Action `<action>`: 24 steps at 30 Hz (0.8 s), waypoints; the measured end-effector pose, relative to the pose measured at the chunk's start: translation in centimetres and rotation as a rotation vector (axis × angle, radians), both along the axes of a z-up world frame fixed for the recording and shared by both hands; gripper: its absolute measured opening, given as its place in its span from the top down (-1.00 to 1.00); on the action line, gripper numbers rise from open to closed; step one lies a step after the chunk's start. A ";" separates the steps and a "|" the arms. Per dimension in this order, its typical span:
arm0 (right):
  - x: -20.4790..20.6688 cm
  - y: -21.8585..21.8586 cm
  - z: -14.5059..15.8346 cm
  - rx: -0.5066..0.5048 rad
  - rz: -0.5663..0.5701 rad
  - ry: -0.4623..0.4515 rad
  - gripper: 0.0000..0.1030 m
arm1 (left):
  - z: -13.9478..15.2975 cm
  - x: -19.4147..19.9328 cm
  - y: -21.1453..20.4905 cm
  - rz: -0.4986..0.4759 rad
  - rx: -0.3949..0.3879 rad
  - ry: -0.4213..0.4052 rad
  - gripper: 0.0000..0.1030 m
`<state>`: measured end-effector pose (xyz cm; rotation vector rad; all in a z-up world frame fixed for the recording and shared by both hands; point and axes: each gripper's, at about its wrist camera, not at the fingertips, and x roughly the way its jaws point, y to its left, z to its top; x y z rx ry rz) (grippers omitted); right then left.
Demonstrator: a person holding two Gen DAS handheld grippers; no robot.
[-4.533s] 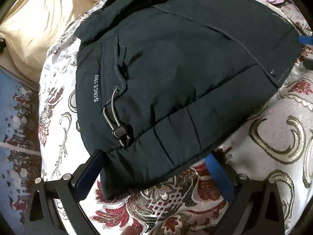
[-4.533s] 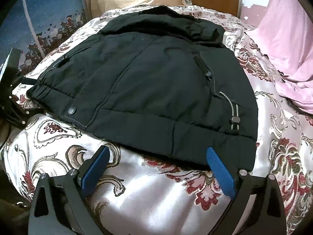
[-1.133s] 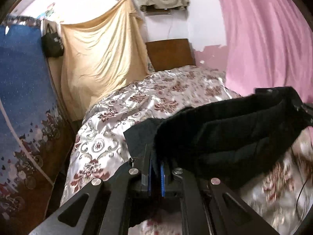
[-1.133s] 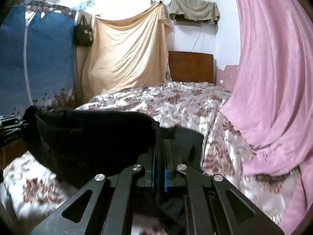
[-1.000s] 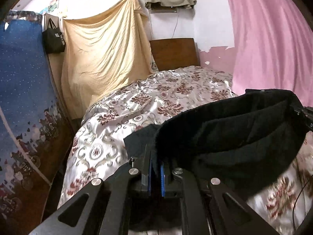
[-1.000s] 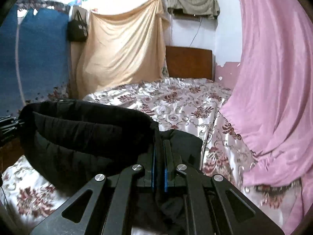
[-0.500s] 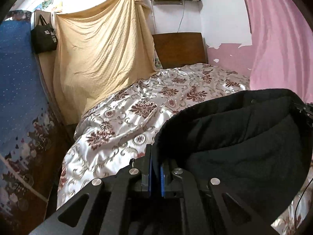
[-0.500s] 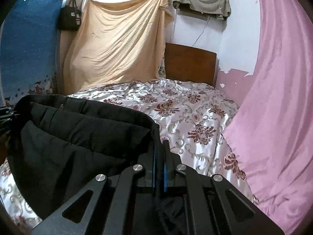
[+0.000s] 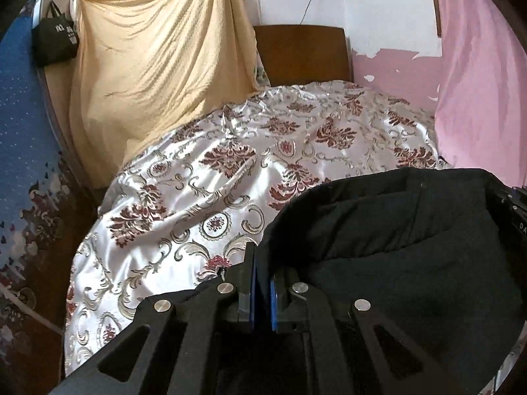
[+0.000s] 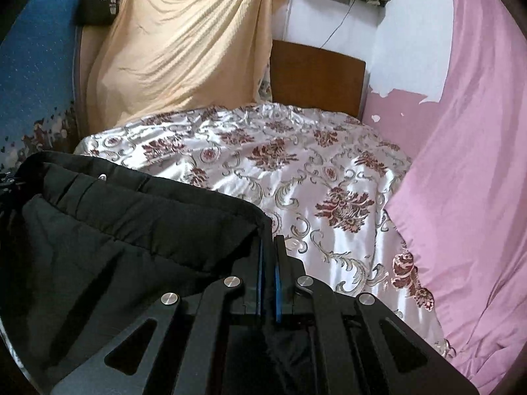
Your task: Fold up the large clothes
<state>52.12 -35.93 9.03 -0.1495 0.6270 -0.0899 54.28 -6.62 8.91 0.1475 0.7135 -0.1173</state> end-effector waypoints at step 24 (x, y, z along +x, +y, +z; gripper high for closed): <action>4.9 -0.2 -6.7 -0.023 -0.010 0.101 0.92 | -5.6 4.4 0.0 0.025 -0.071 0.113 0.84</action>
